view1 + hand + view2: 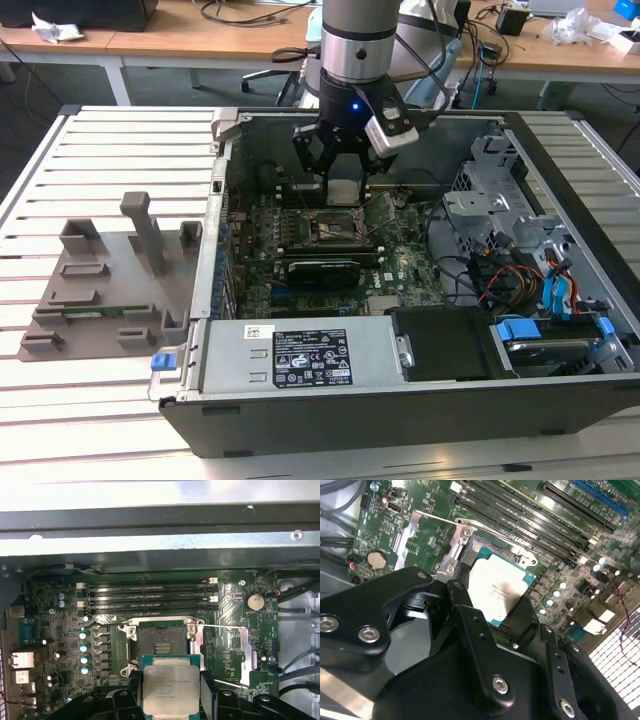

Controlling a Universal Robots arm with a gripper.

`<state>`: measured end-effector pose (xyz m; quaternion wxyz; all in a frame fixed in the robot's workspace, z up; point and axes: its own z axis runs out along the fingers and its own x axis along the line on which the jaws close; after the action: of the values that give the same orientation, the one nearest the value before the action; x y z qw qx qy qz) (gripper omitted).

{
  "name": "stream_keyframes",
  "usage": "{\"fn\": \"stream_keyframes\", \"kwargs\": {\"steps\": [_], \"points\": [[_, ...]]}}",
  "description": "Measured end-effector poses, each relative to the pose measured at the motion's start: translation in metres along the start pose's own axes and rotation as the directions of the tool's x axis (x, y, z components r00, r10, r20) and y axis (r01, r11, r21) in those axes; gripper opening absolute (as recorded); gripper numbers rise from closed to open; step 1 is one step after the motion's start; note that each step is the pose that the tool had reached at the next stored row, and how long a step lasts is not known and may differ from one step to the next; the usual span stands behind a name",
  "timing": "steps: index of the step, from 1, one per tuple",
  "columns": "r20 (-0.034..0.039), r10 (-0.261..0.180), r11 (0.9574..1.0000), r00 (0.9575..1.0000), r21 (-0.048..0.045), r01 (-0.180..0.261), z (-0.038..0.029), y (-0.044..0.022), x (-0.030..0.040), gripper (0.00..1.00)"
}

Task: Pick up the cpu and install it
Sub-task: 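Place the cpu into insertion slot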

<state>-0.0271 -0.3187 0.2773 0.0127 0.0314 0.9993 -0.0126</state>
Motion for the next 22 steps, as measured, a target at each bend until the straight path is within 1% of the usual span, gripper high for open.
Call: {"fn": "stream_keyframes", "kwargs": {"steps": [2,4,6,10,13,17,19,22], "points": [[-0.0010,0.041,0.9992,0.9992,0.0012,-0.041,0.0001,0.0000,0.0000,0.55],[-0.0016,0.068,0.9977,0.9977,0.0019,-0.068,0.0001,0.0000,0.0000,0.55],[-0.0024,0.105,0.9945,0.9945,0.0030,-0.105,0.0002,0.0000,0.0000,0.55],[-0.0031,0.139,0.9902,0.9902,0.0042,-0.139,0.0003,0.0000,0.0000,0.55],[-0.0036,0.173,0.9848,0.9848,0.0059,-0.173,0.0005,0.0000,0.0000,0.55],[-0.0041,0.203,0.9792,0.9793,0.0073,-0.203,0.0007,0.0000,0.0000,0.55],[-0.0044,0.221,0.9753,0.9753,0.0080,-0.221,0.0008,0.0000,0.0000,0.55],[-0.0048,0.256,0.9666,0.9667,0.0098,-0.256,0.0009,0.0000,0.0000,0.55]]}}
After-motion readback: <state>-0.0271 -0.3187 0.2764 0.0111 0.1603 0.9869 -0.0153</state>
